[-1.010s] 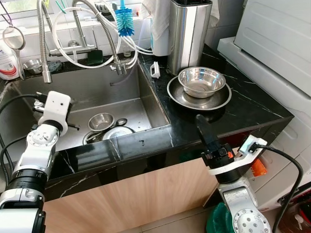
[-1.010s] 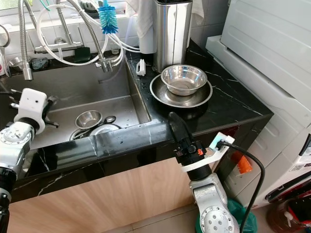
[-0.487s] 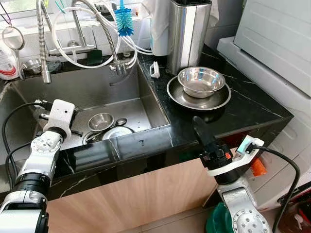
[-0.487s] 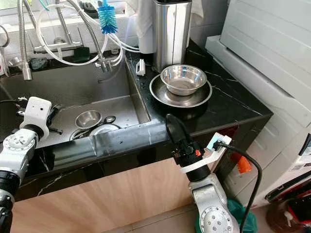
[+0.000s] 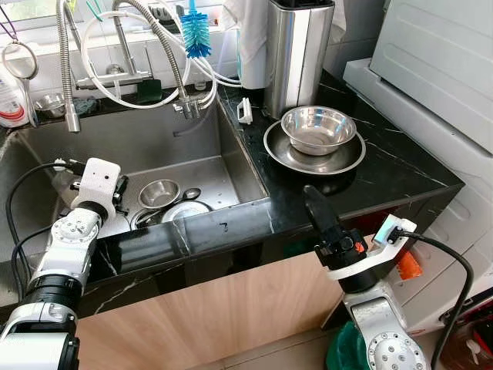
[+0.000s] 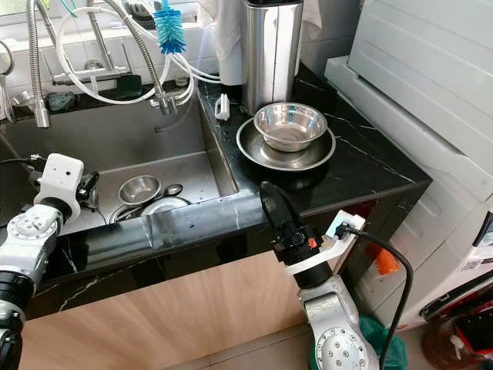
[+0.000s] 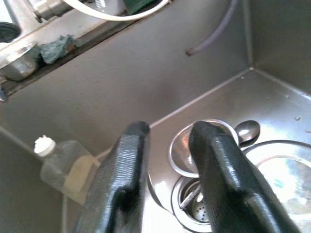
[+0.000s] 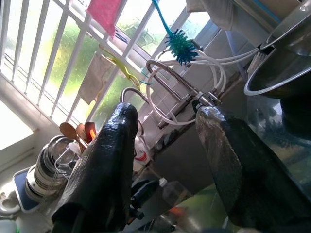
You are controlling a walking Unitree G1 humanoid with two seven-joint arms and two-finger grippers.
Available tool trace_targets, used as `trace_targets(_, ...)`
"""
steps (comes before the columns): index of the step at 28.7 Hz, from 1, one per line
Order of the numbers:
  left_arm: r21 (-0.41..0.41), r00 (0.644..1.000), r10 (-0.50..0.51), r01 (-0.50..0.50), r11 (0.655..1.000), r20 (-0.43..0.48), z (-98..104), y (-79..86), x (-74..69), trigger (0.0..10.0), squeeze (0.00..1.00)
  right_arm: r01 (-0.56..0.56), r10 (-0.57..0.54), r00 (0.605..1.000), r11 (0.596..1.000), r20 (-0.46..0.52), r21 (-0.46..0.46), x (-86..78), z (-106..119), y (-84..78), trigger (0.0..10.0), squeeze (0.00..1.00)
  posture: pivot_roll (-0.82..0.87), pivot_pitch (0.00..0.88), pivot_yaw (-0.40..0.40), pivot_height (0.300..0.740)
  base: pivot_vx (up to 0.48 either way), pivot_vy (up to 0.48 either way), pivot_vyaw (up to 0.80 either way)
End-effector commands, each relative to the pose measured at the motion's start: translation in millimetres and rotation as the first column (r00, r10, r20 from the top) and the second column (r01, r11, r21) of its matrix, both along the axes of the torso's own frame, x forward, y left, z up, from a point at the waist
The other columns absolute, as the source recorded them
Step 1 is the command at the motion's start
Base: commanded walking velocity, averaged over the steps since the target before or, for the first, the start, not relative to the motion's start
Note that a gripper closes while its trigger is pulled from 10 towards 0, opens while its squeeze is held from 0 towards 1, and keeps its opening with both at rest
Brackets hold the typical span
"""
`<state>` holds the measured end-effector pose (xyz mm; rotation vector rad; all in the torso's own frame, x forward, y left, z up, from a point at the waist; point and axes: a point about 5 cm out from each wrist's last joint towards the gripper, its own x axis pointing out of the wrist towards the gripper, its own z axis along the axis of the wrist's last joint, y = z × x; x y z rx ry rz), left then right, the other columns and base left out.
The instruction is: Kitchen organization
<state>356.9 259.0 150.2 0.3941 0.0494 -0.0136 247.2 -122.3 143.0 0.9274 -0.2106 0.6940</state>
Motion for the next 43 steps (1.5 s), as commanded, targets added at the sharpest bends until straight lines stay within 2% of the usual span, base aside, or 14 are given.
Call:
trace_targets(1, -0.003, 1.0, 0.001, -0.001, 1.0, 0.014, 1.6, 2.1, -0.3, 10.0, 1.0, -0.005, 0.005, 1.0, 1.0, 0.017, -0.006, -0.4, 3.1, 1.8, 10.0, 0.0, 0.05, 0.039, 0.043, 0.74, 0.0, 0.0, 0.0)
trace_targets(4, -0.006, 1.0, -0.003, 0.003, 1.0, 0.023, 2.7, 0.8, -0.3, 10.0, 1.0, -0.005, 0.005, 1.0, 1.0, 0.017, -0.007, -0.5, 3.1, 1.6, 10.0, 0.0, 0.05, 0.04, 0.043, 0.74, 0.0, 0.0, 0.0)
trace_targets(5, -0.007, 1.0, -0.004, 0.004, 1.0, 0.031, 3.7, 0.2, -0.2, 10.0, 0.15, -0.004, 0.004, 1.0, 1.0, 0.017, -0.007, -0.3, 3.2, 1.1, 10.0, 0.0, 0.05, 0.039, 0.043, 0.74, 0.0, 0.0, 0.0)
trace_targets(6, -0.009, 0.999, -0.004, 0.004, 1.0, 0.042, 4.9, -0.2, -0.1, 10.0, 0.0, -0.001, 0.002, 1.0, 1.0, 0.017, -0.007, 0.1, 3.2, 0.7, 10.0, 0.0, 0.05, 0.038, 0.044, 0.74, 0.0, 0.0, 0.0)
trace_targets(15, -0.12, 0.955, -0.065, 0.104, 0.987, 0.29, 38.7, -21.5, -4.6, 10.0, 0.0, 0.143, -0.143, 0.99, 0.989, 0.014, -0.046, 11.2, 8.8, -17.1, 10.0, 0.0, 0.05, 0.025, 0.045, 0.74, 0.0, 0.0, 0.0)
trace_targets(20, -0.104, 0.892, -0.147, 0.21, 0.972, 0.427, 58.0, -38.9, -21.0, 10.0, 0.0, 0.42, -0.422, 0.906, 0.888, 0.03, -0.188, 27.5, 22.0, -51.1, 10.0, 0.0, 0.04, 0.012, 0.044, 0.74, 0.0, 0.0, 0.0)
trace_targets(32, -0.073, 0.887, -0.263, 0.312, 0.947, 0.379, 47.1, -54.9, -40.1, 10.0, 0.0, 0.604, -0.629, 0.774, 0.697, 0.075, -0.386, 38.3, 34.2, -85.5, 10.0, 0.0, 0.03, 0.0, 0.041, 0.74, 0.0, 0.0, 0.0)
trace_targets(33, -0.075, 0.888, -0.262, 0.312, 0.947, 0.379, 46.9, -55.5, -40.1, 10.0, 0.0, 0.603, -0.627, 0.776, 0.701, 0.075, -0.381, 38.8, 35.1, -85.0, 10.0, 0.92, 0.03, 0.0, 0.041, 0.74, 0.0, 0.0, 0.0)
trace_targets(35, -0.095, 0.889, -0.257, 0.313, 0.945, 0.378, 46.2, -59.1, -38.2, 10.0, 0.0, 0.579, -0.613, 0.787, 0.69, 0.074, -0.434, 44.0, 36.6, -83.0, 10.0, 1.0, 0.03, 0.009, 0.04, 0.74, 0.0, 0.0, 0.0)
trace_targets(39, -0.117, 0.895, -0.253, 0.315, 0.942, 0.368, 45.6, -64.6, -35.6, 10.0, 0.0, 0.508, -0.596, 0.792, 0.524, 0.131, -0.684, 57.4, 30.5, -85.1, 10.0, 1.0, 0.02, 0.017, 0.042, 0.74, 0.0, 0.0, 0.0)
trace_targets(40, -0.117, 0.896, -0.256, 0.316, 0.941, 0.363, 45.0, -66.7, -35.0, 10.0, 0.0, 0.464, -0.568, 0.811, 0.475, 0.142, -0.748, 62.7, 27.3, -87.0, 10.0, 0.47, 0.02, 0.018, 0.043, 0.74, 0.0, 0.0, 0.0)
trace_targets(41, -0.117, 0.896, -0.256, 0.316, 0.941, 0.363, 45.0, -66.7, -35.0, 10.0, 0.0, 0.464, -0.568, 0.811, 0.475, 0.142, -0.748, 62.7, 27.3, -87.0, 10.0, 0.47, 0.02, 0.018, 0.043, 0.74, 0.0, 0.0, 0.0)
trace_targets(42, -0.124, 0.898, -0.253, 0.315, 0.941, 0.36, 44.6, -68.3, -34.9, 10.0, 0.0, 0.473, -0.566, 0.808, 0.461, 0.163, -0.751, 67.8, 31.1, -92.3, 10.0, 0.0, 0.02, 0.021, 0.041, 0.74, 0.0, 0.0, 0.0)
trace_targets(43, -0.124, 0.898, -0.253, 0.315, 0.941, 0.36, 44.6, -68.3, -34.9, 10.0, 0.0, 0.473, -0.566, 0.808, 0.461, 0.163, -0.751, 67.8, 31.1, -92.3, 10.0, 0.0, 0.02, 0.021, 0.041, 0.74, 0.0, 0.0, 0.0)
